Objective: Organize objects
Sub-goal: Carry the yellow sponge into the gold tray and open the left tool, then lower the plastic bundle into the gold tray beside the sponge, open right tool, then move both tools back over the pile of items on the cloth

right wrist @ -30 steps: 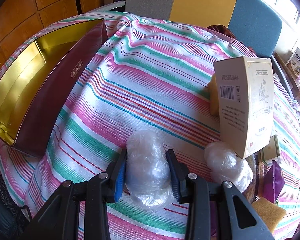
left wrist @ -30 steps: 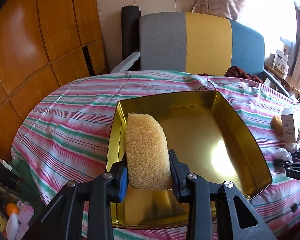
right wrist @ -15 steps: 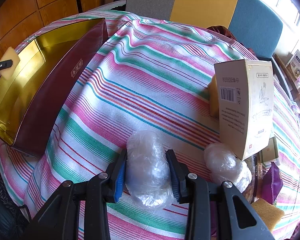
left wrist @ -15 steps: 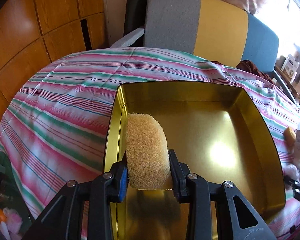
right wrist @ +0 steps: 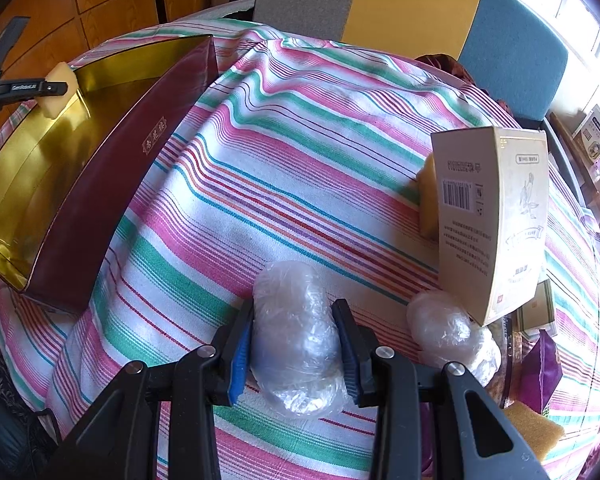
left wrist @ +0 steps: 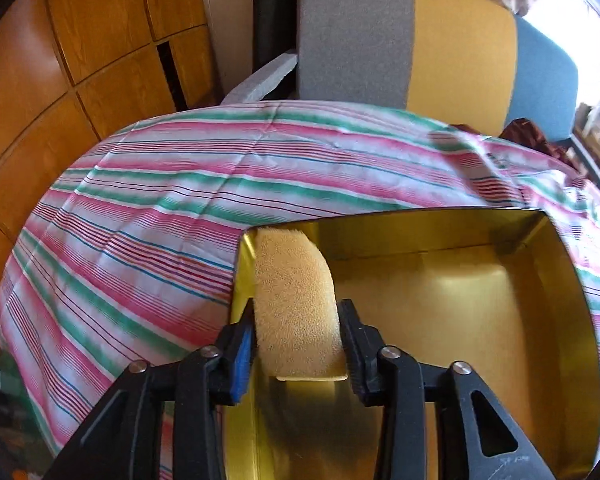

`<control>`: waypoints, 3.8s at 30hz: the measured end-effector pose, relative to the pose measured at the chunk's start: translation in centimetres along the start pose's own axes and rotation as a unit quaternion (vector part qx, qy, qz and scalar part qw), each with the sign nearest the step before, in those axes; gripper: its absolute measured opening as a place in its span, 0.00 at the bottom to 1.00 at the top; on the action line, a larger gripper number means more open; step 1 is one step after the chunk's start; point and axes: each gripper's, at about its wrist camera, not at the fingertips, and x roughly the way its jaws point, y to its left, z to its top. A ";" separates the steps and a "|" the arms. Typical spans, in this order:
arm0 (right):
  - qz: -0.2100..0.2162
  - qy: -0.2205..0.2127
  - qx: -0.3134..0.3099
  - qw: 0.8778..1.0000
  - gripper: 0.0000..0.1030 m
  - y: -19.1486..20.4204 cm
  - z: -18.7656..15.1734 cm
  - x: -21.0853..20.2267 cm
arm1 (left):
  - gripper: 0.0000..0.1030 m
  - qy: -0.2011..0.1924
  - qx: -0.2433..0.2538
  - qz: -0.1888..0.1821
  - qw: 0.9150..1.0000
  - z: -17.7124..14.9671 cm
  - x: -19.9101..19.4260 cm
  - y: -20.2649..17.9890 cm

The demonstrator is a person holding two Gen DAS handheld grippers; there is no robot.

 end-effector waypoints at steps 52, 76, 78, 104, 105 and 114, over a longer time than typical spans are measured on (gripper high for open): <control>0.217 -0.034 0.043 0.975 0.45 24.9 18.4 1.8 | 0.66 -0.058 -0.122 0.012 0.991 -15.0 -10.4 8.0; 0.099 -0.136 0.023 0.986 0.45 17.4 8.6 -6.3 | 0.66 -0.095 -0.075 0.014 0.993 -14.7 -13.0 5.0; 0.090 -0.139 0.033 0.986 0.45 15.9 7.7 -6.7 | 0.66 -0.096 -0.071 0.013 0.993 -14.6 -13.1 4.6; -0.103 -0.149 0.248 0.952 0.48 -8.8 -3.8 -11.5 | 0.69 -0.103 0.027 -0.029 0.994 -13.3 -14.5 -3.4; -0.109 -0.150 0.262 0.947 0.49 -9.7 -4.3 -11.5 | 0.69 -0.105 0.033 -0.032 0.993 -13.2 -14.6 -3.9; -0.103 -0.156 0.377 0.907 0.51 -14.5 -7.4 -10.7 | 0.74 -0.108 0.078 -0.060 0.989 -12.1 -15.1 -8.5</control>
